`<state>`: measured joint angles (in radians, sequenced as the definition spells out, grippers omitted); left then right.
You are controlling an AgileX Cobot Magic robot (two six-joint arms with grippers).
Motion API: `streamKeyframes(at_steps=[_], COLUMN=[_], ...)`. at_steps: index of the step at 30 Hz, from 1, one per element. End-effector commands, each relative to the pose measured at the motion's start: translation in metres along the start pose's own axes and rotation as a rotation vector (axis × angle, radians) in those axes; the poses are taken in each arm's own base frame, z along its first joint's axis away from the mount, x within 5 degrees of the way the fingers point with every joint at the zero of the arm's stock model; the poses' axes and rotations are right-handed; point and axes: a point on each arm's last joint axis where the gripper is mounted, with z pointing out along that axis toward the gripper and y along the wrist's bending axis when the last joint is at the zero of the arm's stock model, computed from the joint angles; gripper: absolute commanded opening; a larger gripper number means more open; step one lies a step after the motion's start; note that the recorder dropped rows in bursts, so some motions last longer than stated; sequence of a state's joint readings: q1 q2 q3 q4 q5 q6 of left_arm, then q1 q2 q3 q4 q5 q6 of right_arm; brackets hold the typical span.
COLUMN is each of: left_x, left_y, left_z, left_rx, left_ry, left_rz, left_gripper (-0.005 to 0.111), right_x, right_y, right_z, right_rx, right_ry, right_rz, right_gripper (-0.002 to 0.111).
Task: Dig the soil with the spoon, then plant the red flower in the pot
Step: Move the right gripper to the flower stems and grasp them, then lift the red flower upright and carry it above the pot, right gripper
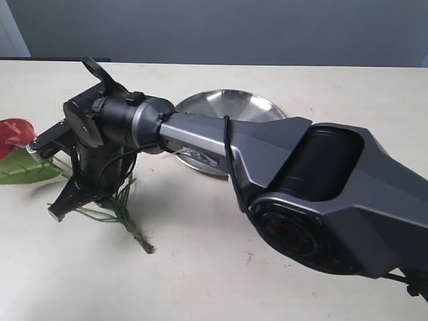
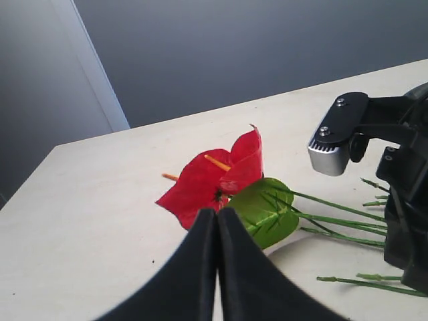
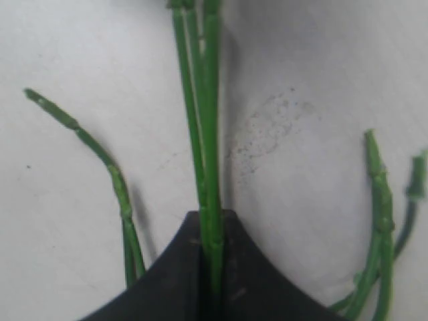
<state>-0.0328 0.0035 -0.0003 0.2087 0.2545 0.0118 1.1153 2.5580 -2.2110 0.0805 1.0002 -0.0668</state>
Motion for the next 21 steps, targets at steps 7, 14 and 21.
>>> streamKeyframes(at_steps=[7,14,21], left_x=[-0.001,-0.001,-0.001], left_y=[0.0,0.0,0.0], left_z=[0.0,0.0,0.0], left_rx=[0.0,0.0,0.0], left_ry=[-0.014,-0.014,-0.014], left_rz=[-0.006,-0.006,-0.006], left_gripper=[0.0,0.0,0.0], right_x=[-0.01,-0.038,-0.045], right_y=[0.002,0.003,-0.003], right_z=[-0.011,-0.083,-0.165], right_rx=[-0.004,0.032,0.156], right_ry=[-0.094,-0.354,-0.526], right_rz=[-0.007,0.017,0.021], right_gripper=[0.0,0.0,0.0])
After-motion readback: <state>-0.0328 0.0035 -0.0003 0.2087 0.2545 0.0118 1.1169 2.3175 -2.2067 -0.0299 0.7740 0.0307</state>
